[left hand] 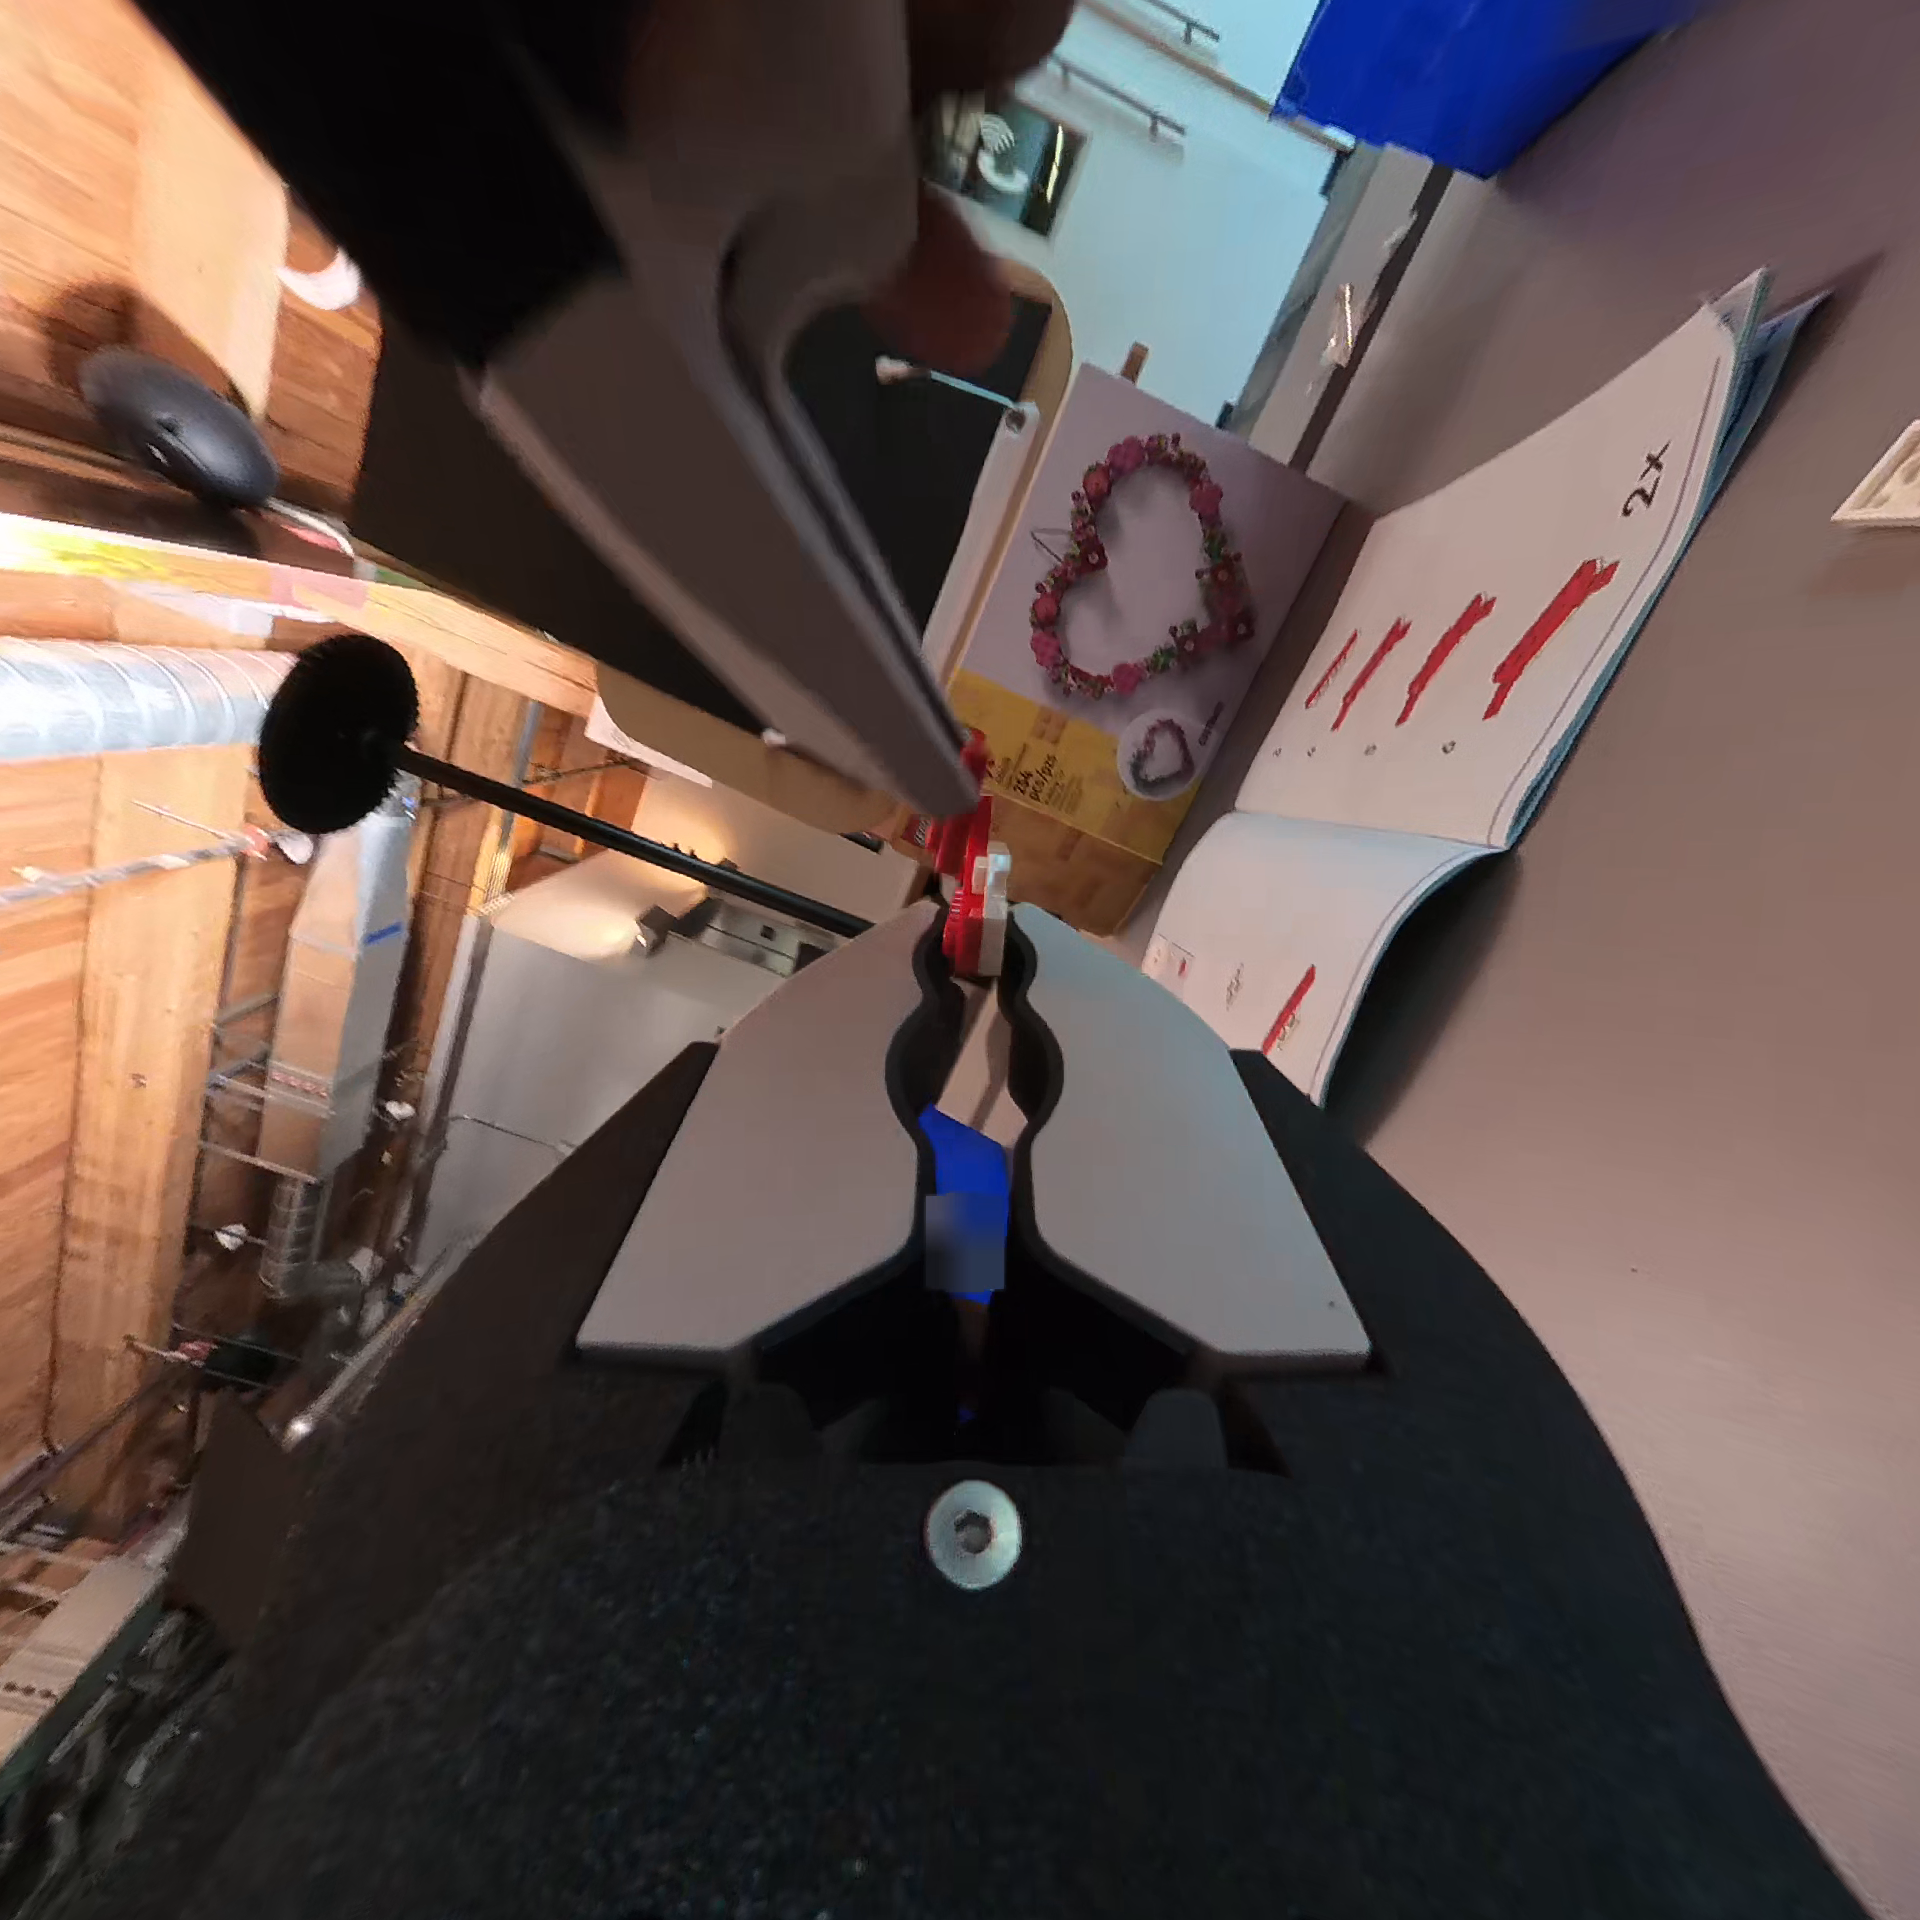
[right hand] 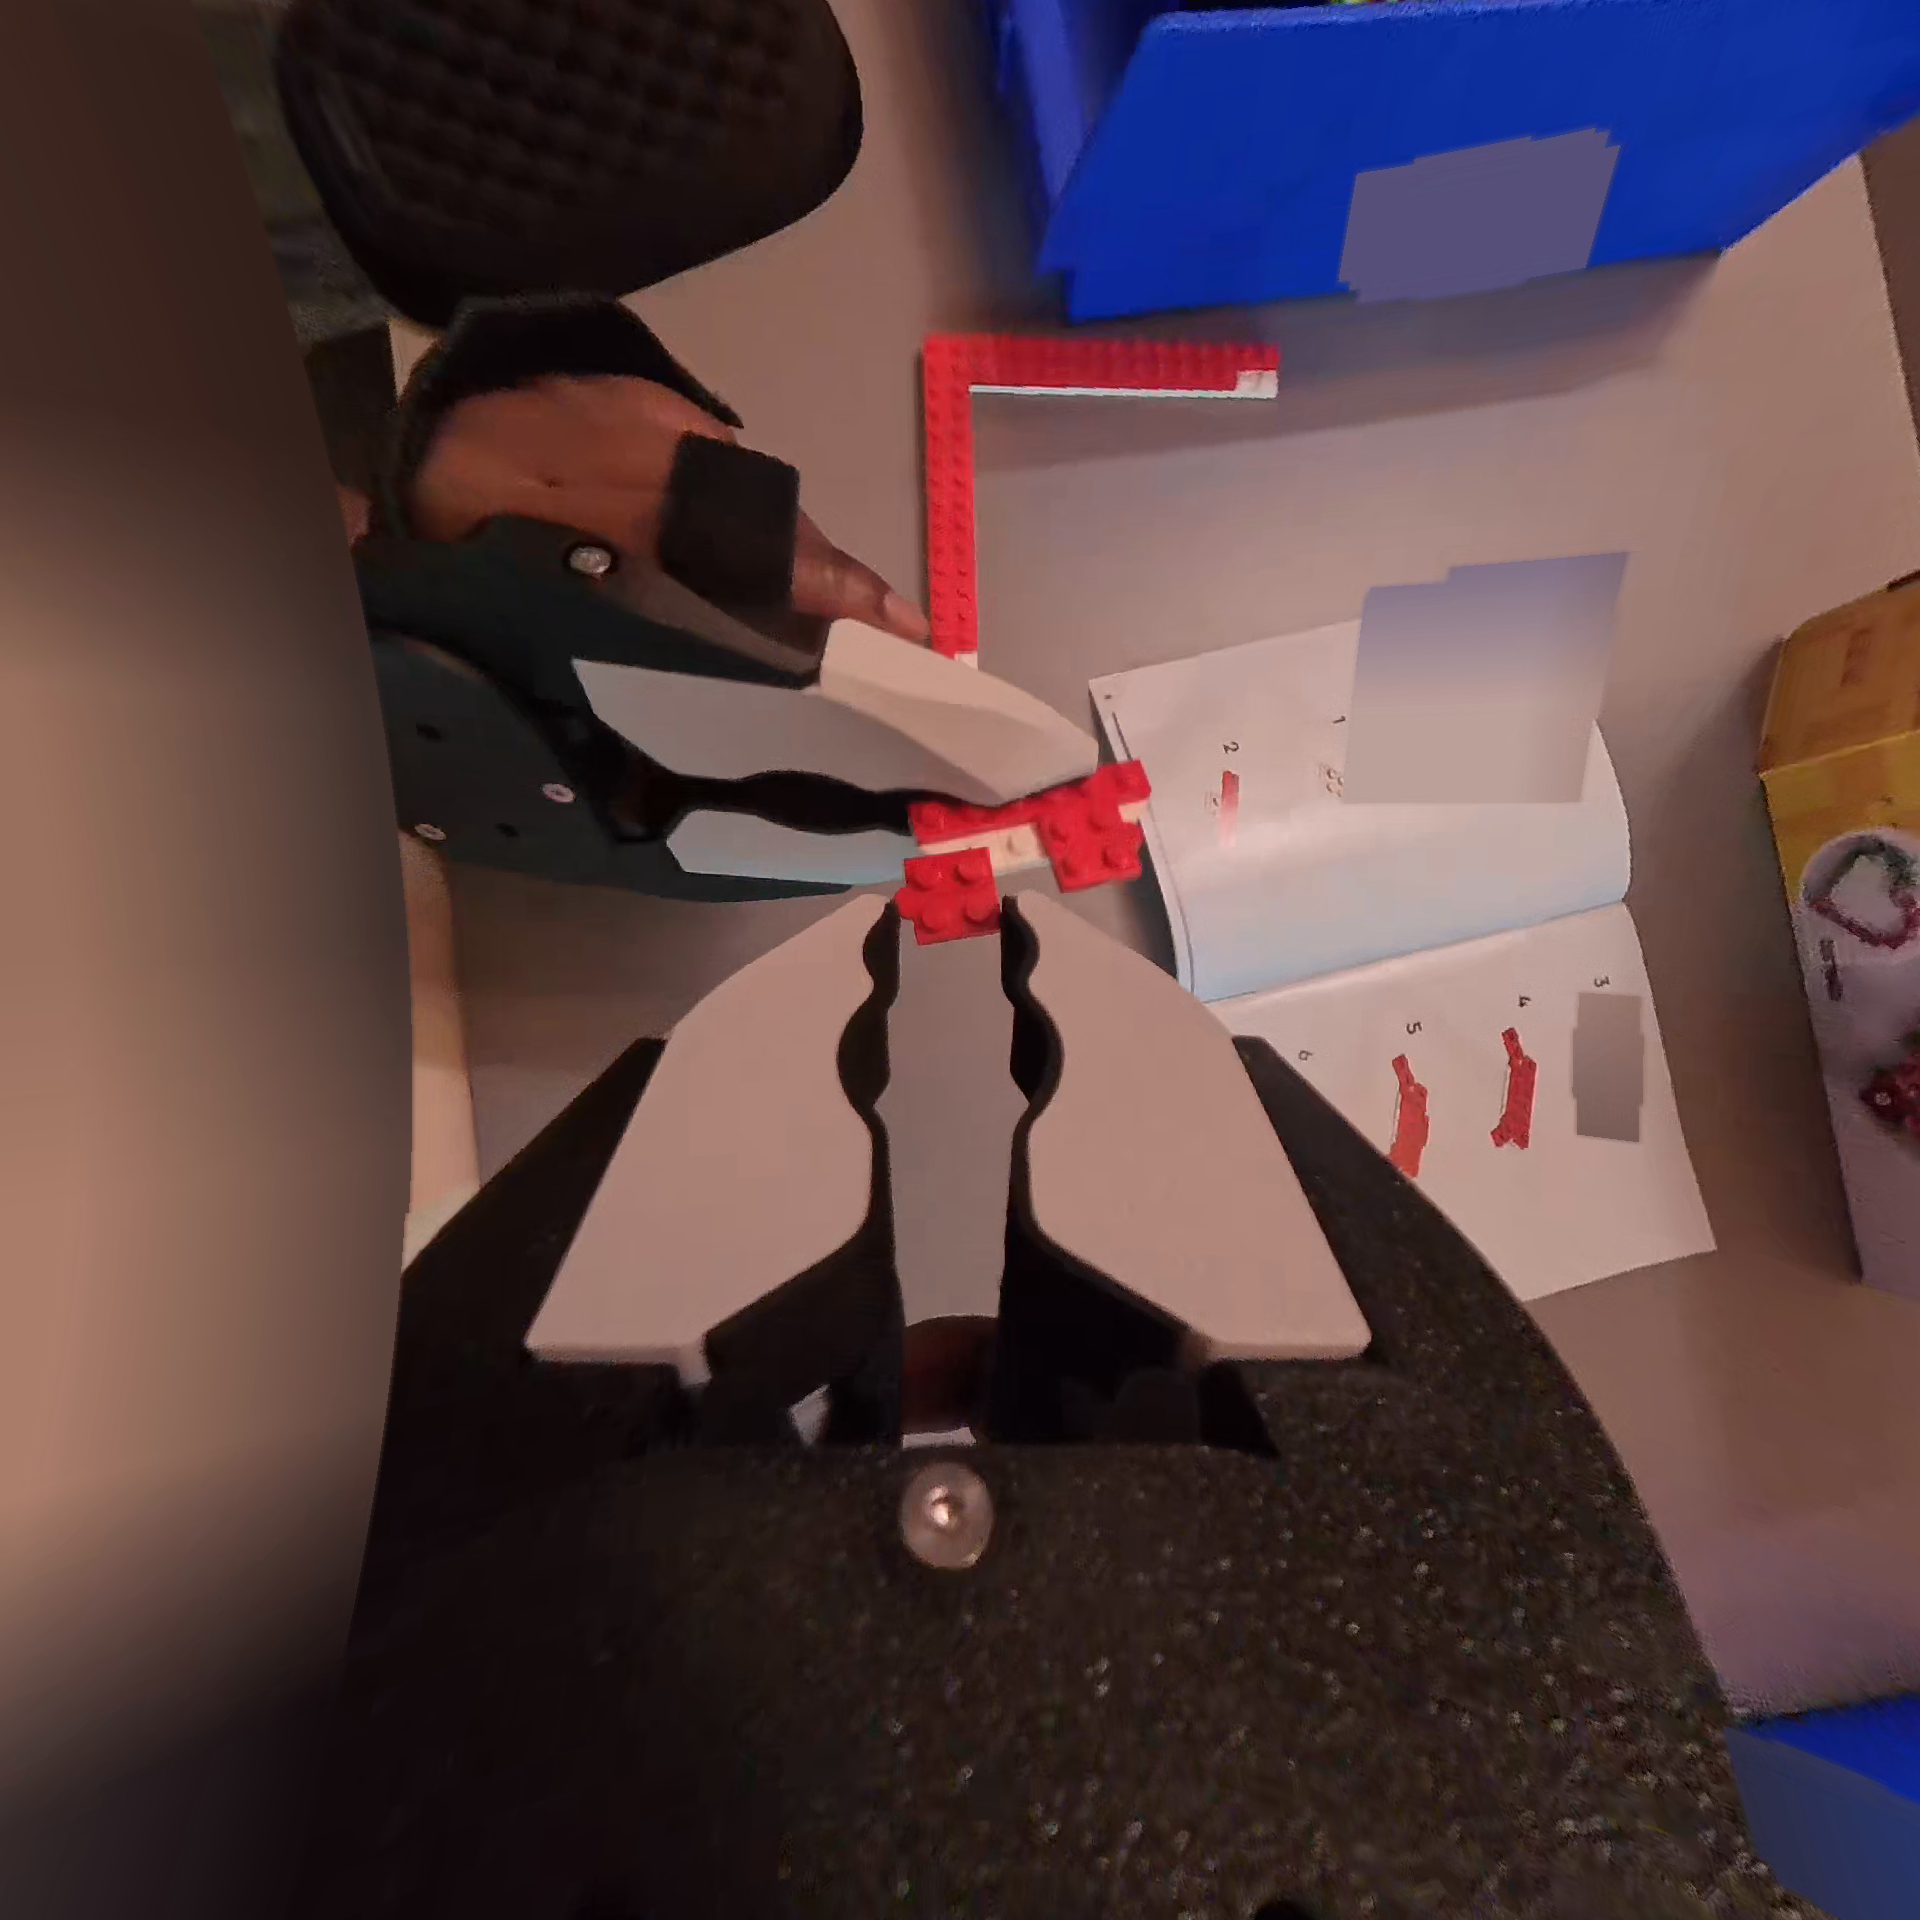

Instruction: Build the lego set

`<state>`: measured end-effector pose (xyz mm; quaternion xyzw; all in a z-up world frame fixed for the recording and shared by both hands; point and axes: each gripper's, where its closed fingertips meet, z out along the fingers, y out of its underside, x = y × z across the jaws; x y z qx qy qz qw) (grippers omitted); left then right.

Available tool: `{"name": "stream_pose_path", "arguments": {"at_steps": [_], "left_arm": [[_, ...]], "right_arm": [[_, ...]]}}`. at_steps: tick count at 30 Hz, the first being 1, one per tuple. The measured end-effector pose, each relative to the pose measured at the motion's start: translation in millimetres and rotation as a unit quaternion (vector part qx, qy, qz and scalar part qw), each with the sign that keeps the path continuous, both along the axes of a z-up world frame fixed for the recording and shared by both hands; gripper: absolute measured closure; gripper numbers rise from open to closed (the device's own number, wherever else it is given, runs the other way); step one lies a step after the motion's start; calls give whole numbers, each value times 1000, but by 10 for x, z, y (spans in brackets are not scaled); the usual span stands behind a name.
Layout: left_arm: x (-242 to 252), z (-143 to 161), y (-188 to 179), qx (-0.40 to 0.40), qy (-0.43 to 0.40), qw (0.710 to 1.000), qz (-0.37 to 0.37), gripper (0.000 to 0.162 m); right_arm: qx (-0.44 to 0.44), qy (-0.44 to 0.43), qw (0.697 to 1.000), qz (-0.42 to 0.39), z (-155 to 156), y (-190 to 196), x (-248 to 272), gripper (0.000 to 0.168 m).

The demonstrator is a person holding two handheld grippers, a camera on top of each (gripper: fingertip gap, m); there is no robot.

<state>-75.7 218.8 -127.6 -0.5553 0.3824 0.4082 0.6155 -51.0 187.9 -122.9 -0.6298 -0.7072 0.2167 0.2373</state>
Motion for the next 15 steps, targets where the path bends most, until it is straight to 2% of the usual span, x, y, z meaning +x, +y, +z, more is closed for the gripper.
{"name": "stream_pose_path", "arguments": {"at_steps": [15], "left_arm": [[46, 37, -45, 3, -48, 999, -19, 155]], "right_arm": [[16, -141, 989, 31, 52, 27, -22, 150]]}}
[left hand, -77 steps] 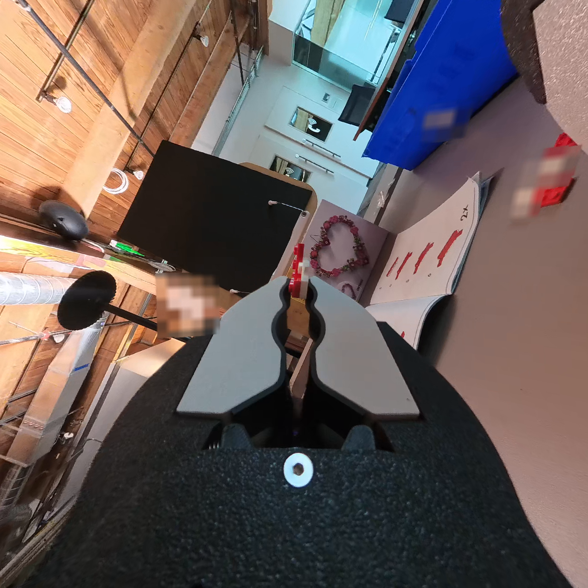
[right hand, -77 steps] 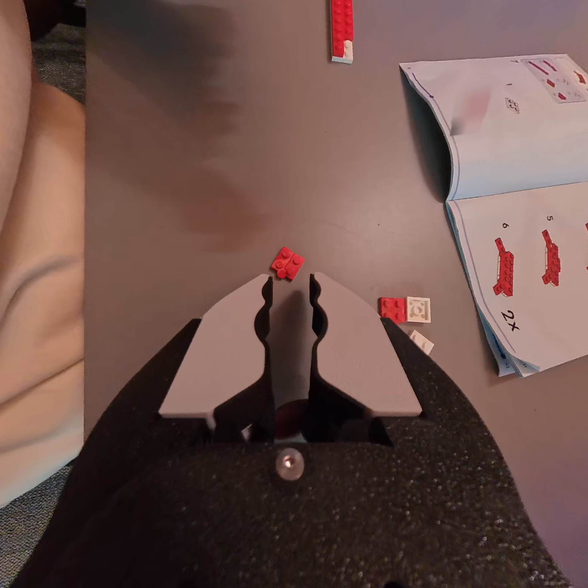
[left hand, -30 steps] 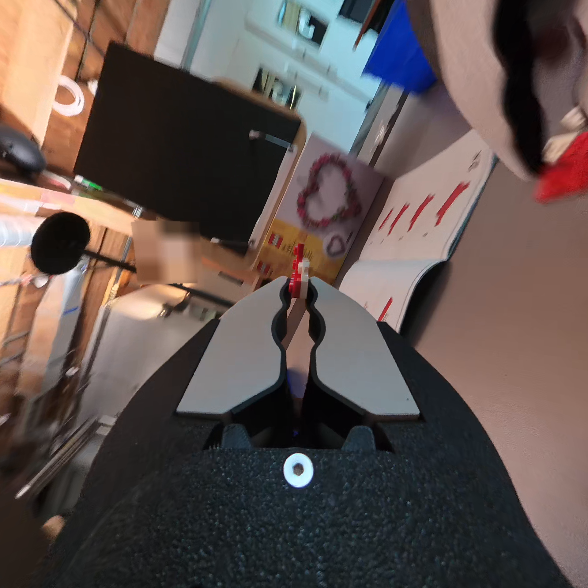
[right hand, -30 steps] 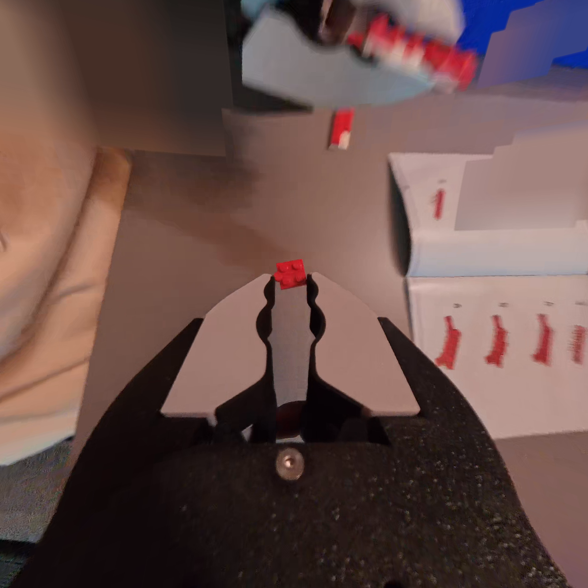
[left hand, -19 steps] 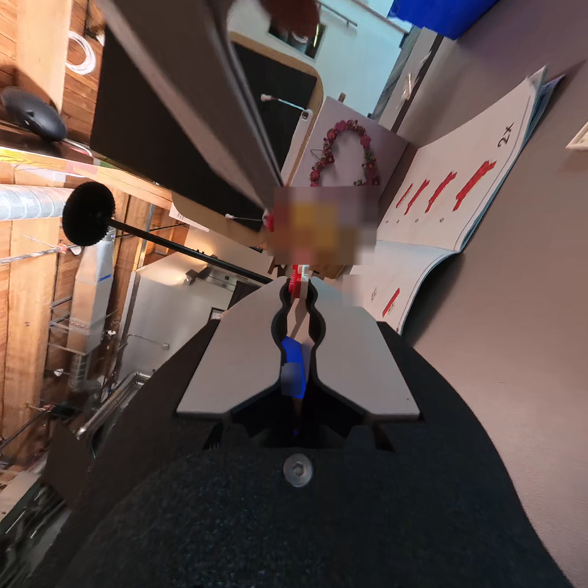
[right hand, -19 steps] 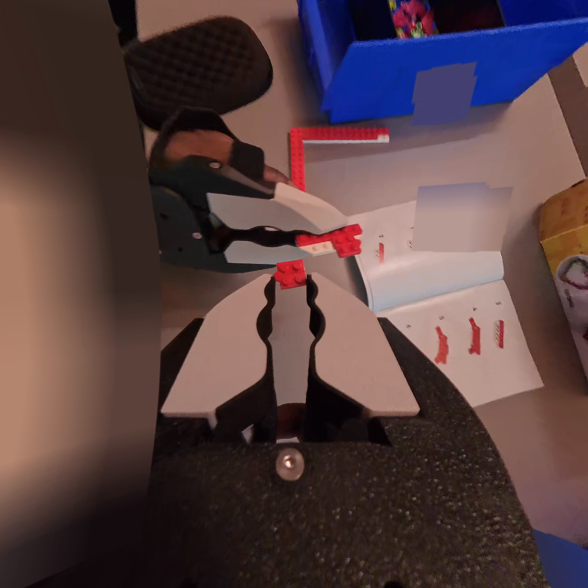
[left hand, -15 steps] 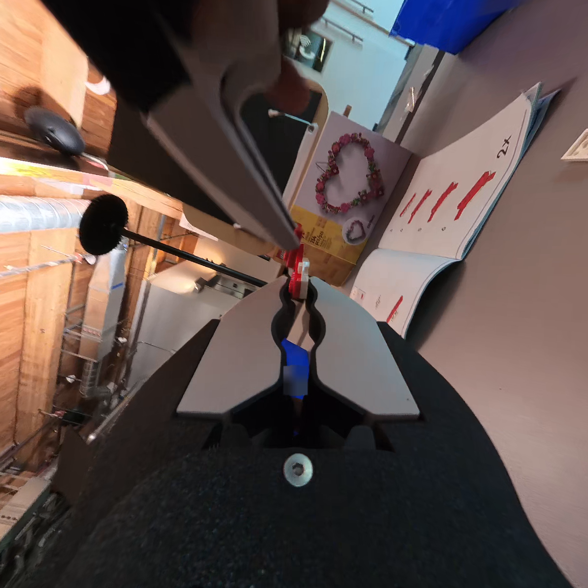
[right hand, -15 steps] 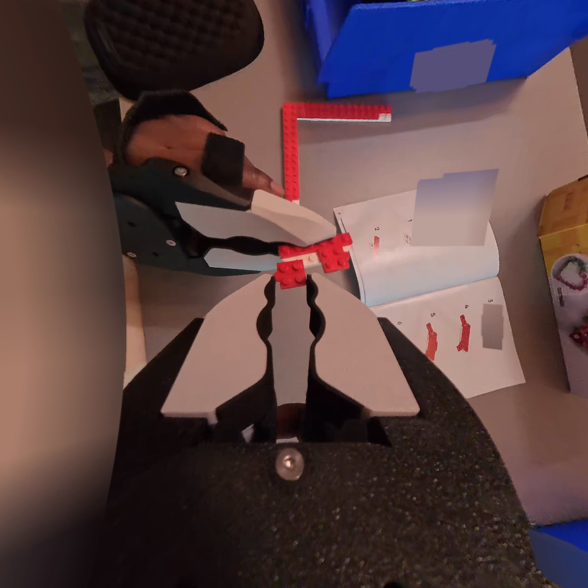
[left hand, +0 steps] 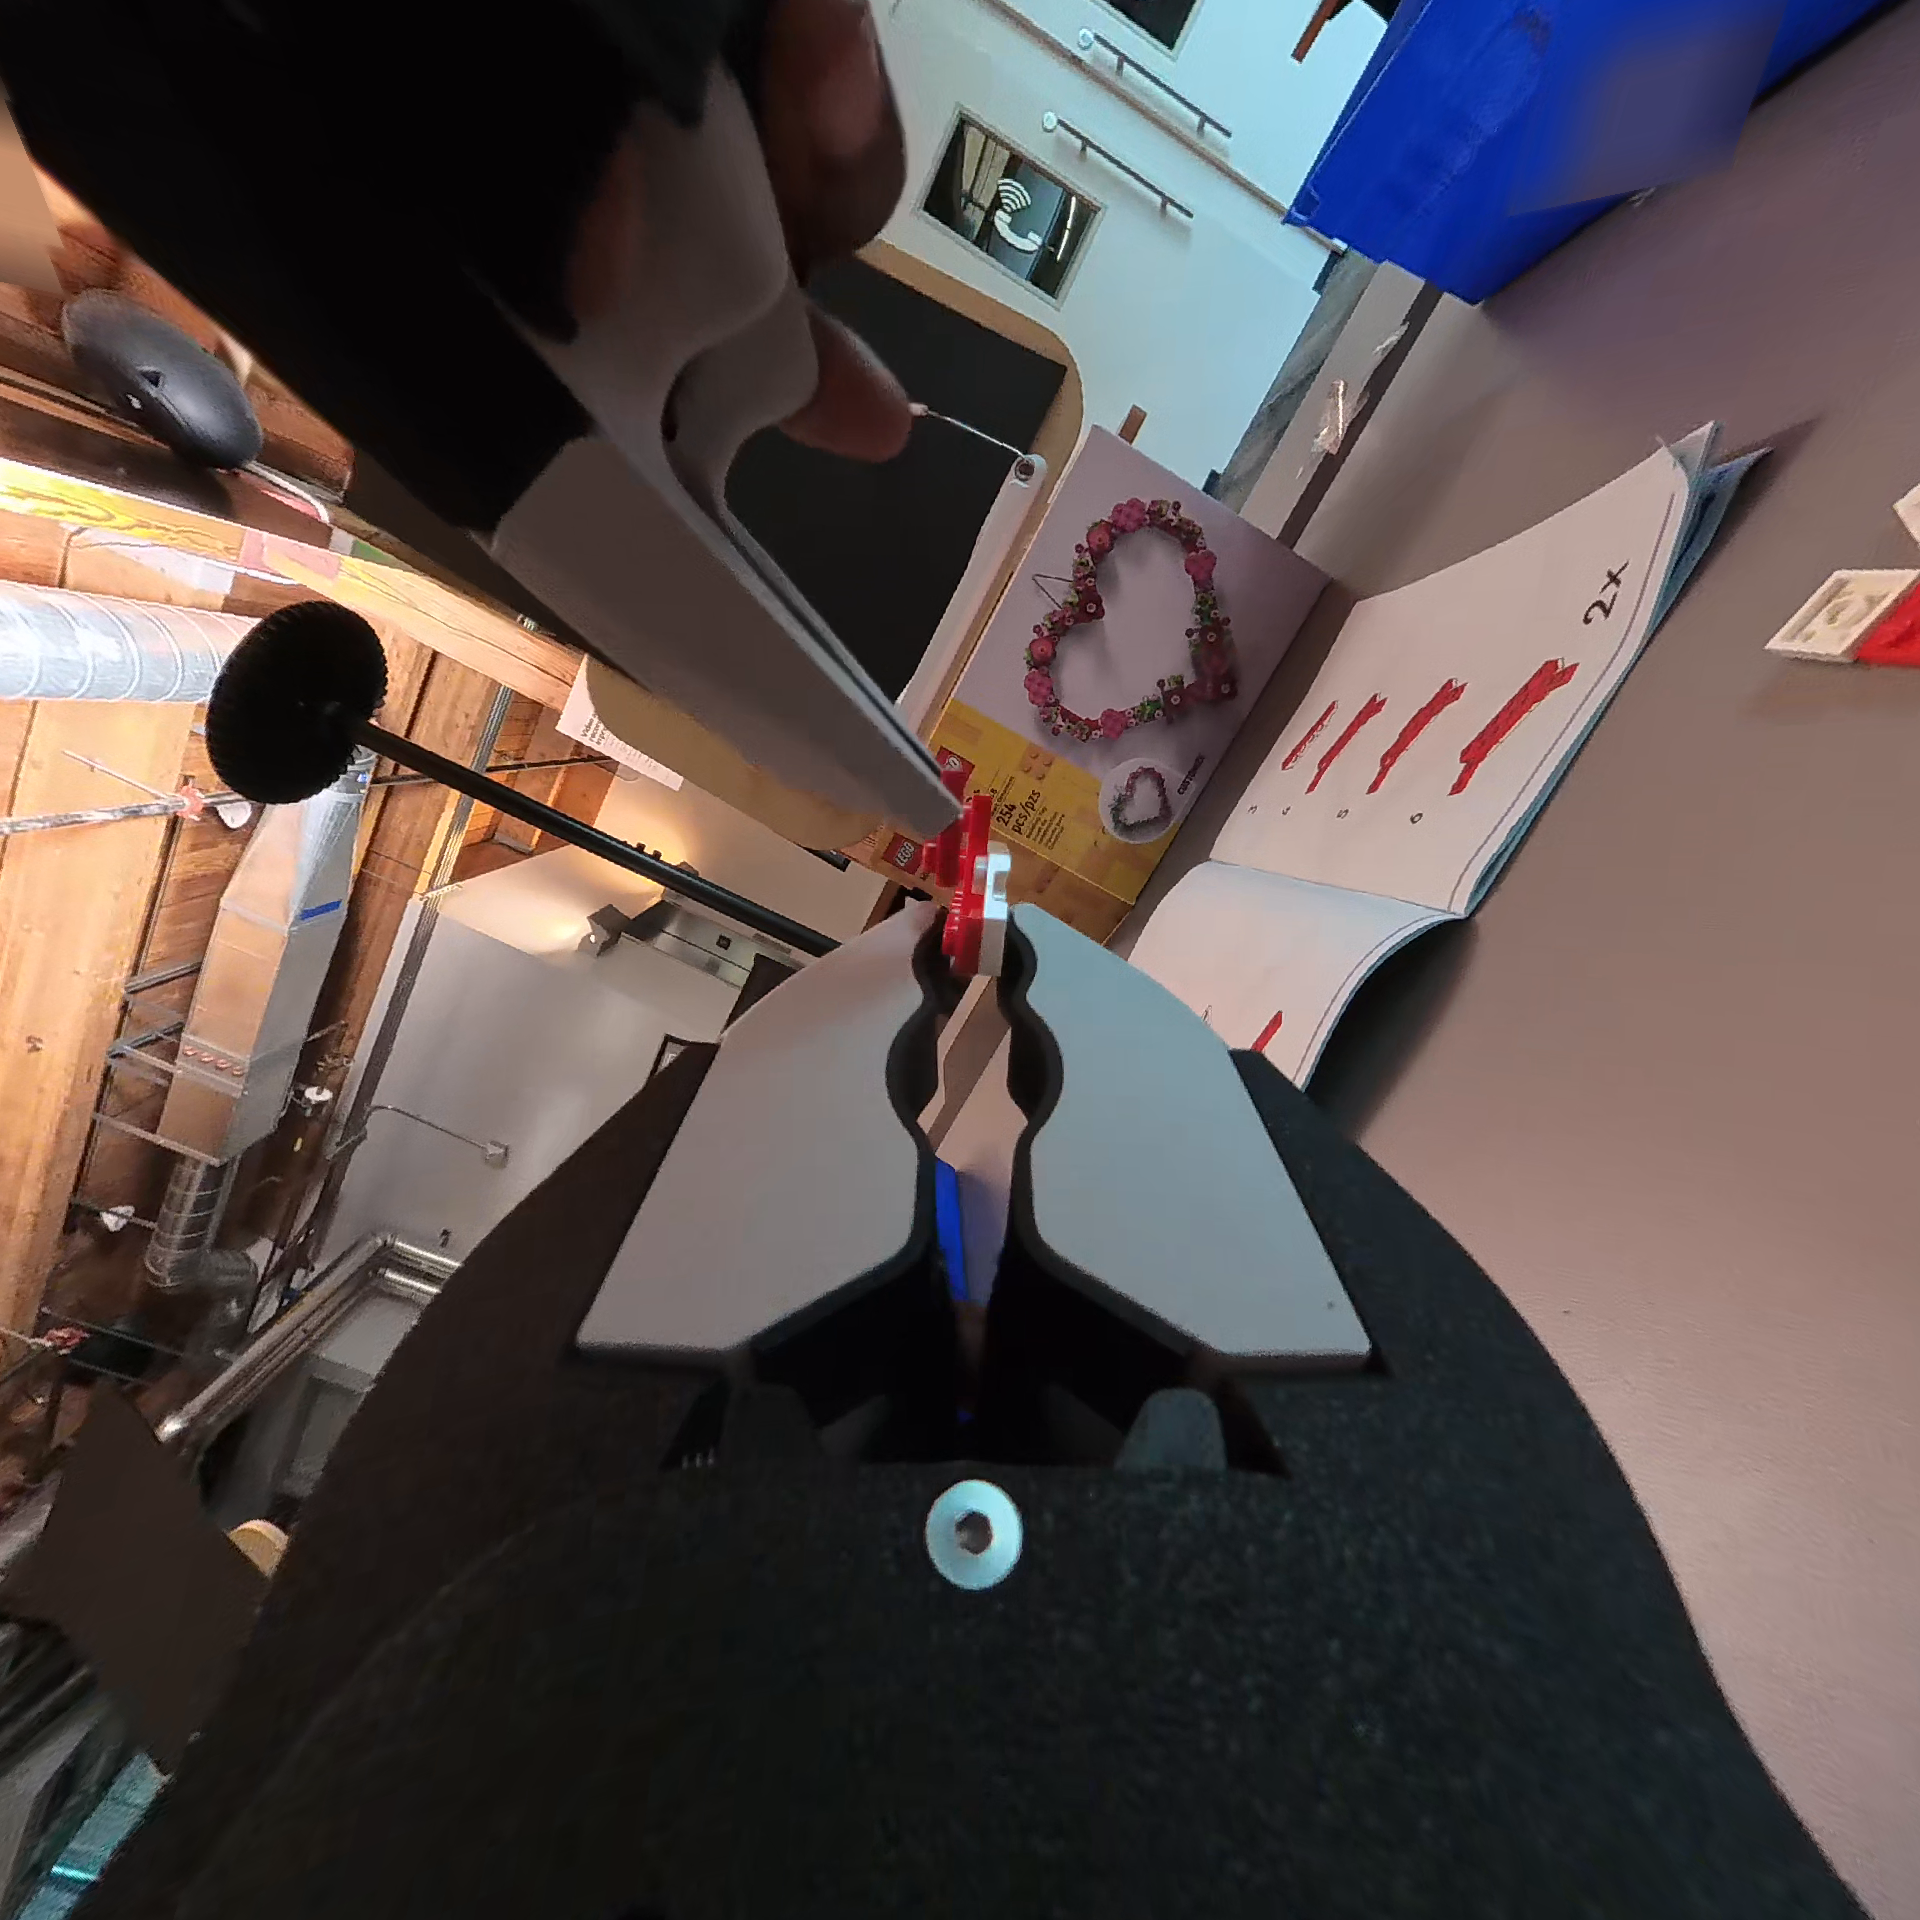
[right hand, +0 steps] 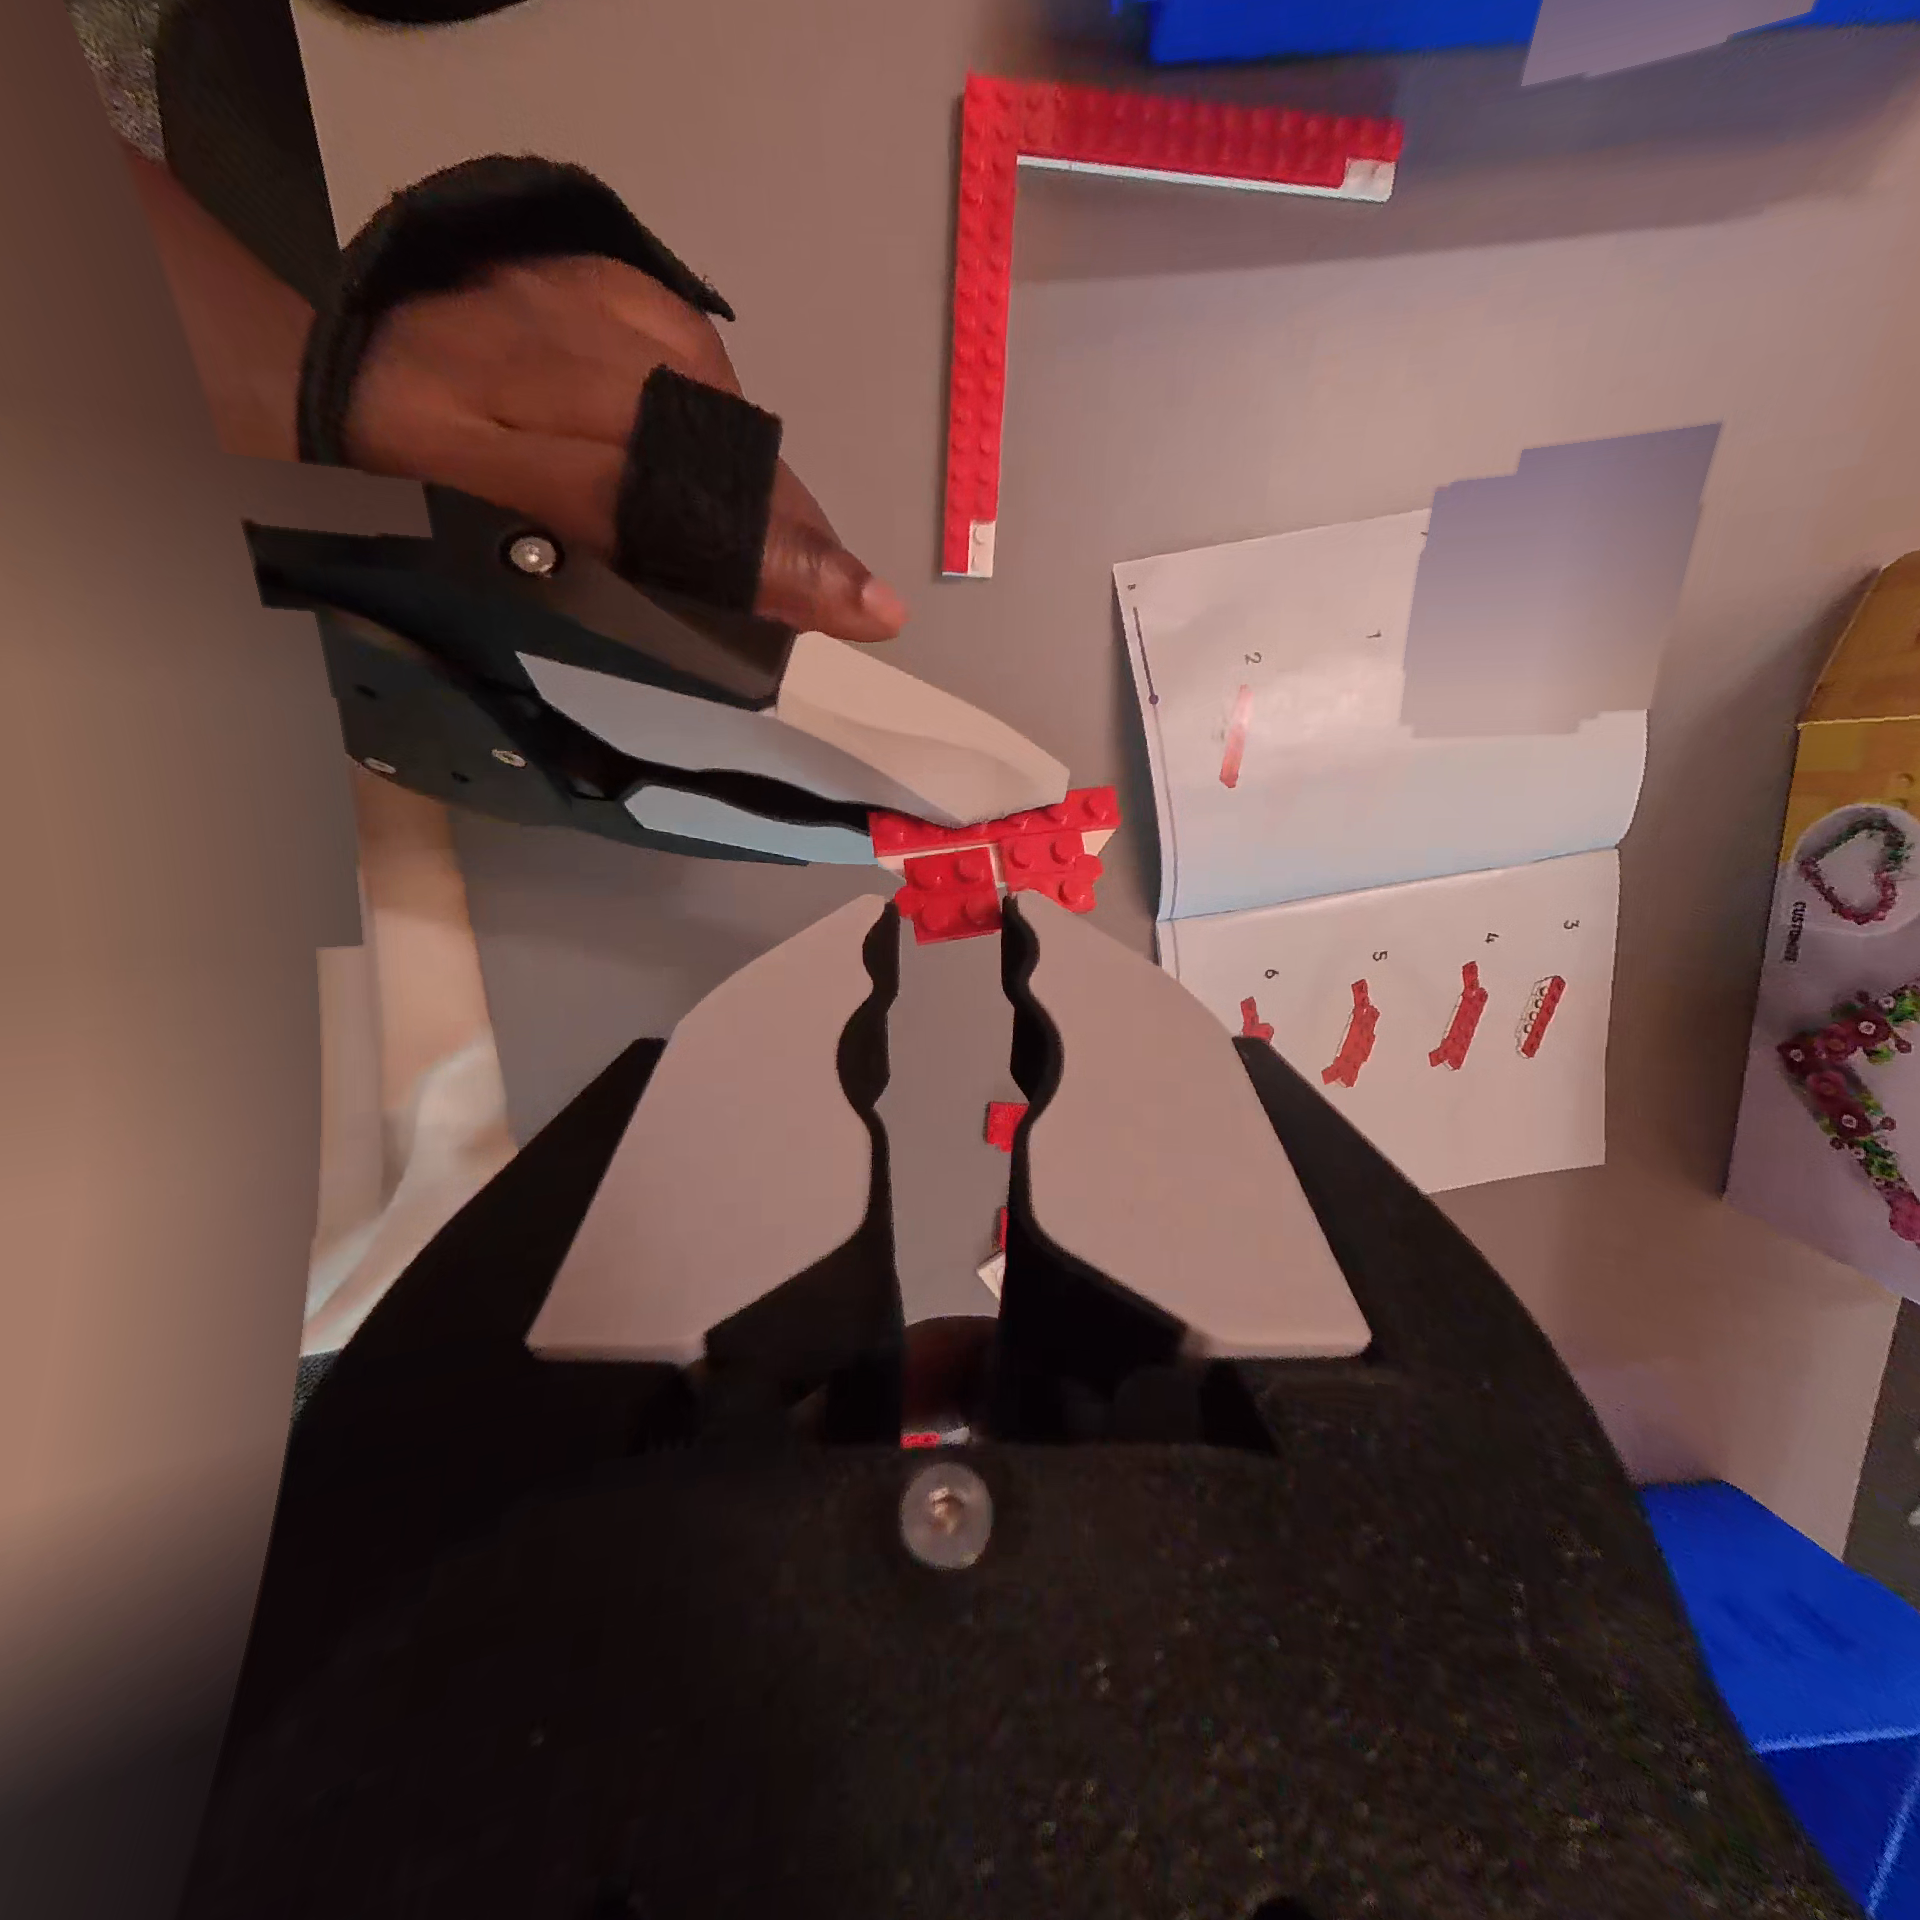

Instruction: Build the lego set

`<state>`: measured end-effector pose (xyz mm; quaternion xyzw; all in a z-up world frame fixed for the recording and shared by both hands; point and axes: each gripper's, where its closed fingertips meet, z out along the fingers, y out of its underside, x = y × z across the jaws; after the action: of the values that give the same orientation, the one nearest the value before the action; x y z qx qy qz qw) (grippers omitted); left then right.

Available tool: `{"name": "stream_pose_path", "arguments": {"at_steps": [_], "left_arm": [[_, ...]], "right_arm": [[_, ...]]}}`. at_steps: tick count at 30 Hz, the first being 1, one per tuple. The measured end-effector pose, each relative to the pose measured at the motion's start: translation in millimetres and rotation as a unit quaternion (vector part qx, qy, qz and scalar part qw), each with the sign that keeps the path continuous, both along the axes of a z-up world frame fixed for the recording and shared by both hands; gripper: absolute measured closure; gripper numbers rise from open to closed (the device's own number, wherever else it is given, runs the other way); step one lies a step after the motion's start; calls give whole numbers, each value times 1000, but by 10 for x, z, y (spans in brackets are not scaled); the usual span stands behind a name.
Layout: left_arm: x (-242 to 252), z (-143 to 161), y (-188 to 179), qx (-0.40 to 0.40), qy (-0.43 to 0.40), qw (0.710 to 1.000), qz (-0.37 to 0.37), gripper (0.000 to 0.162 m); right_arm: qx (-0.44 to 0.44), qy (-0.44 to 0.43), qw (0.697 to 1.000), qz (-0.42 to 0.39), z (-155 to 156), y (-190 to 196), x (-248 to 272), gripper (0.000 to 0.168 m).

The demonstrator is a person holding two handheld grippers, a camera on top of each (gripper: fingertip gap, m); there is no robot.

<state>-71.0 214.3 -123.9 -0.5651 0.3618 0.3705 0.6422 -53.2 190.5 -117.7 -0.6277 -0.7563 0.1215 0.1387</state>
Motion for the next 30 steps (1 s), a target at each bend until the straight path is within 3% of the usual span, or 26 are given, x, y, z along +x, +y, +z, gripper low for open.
{"name": "stream_pose_path", "arguments": {"at_steps": [30], "left_arm": [[-2, 20, -25, -7, -44, 999, -14, 154]], "right_arm": [[8, -83, 996, -15, 8, -29, -25, 149]]}}
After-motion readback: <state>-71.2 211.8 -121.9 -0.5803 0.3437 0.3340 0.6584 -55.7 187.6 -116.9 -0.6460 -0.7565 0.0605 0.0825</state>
